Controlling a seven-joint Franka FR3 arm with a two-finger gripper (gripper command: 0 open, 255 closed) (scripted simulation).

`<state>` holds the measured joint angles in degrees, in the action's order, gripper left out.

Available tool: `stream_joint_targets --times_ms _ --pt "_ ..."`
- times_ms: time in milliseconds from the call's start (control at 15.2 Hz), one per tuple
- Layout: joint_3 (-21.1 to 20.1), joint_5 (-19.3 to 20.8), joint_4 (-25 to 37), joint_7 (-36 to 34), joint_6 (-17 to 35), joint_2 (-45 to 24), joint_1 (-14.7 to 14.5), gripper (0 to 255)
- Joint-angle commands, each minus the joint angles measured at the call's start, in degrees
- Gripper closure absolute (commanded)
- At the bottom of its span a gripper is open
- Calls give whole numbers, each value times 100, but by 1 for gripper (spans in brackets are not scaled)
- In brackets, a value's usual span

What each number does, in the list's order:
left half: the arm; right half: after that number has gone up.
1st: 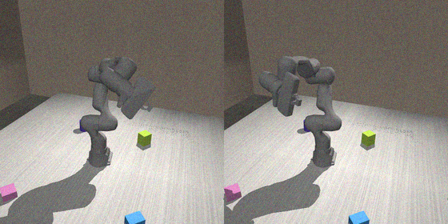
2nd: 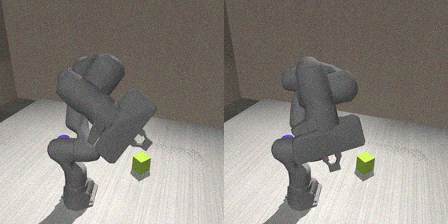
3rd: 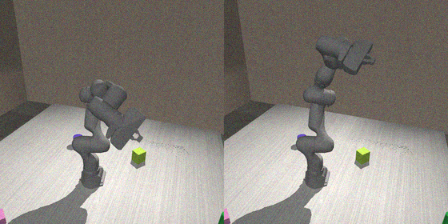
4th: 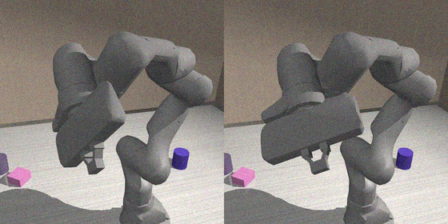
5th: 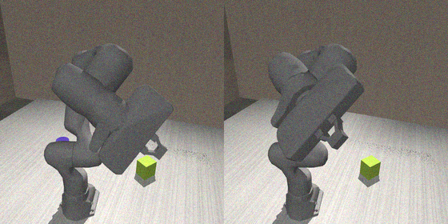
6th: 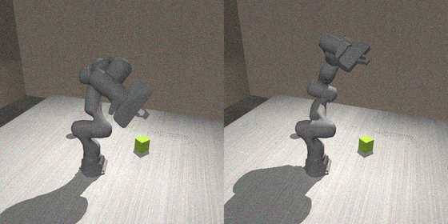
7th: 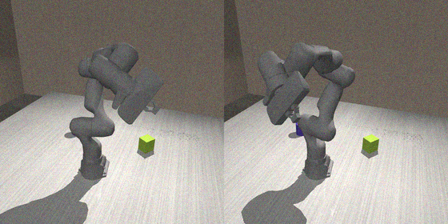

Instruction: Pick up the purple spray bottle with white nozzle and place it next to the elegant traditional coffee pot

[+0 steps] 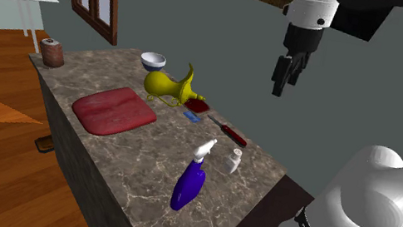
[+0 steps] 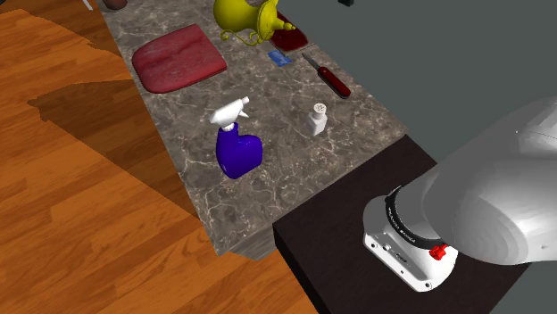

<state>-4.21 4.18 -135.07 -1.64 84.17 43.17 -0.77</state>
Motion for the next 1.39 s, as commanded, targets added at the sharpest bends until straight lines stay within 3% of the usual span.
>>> stream_joint_targets --times_ms 0,660,1320 --pt "0 0 0 0 0 0 0 0" --pt "-596 -1770 -1586 -2792 1423 50 433 0" --pt "-1517 -4009 -2575 -5062 3921 -956 411 0"
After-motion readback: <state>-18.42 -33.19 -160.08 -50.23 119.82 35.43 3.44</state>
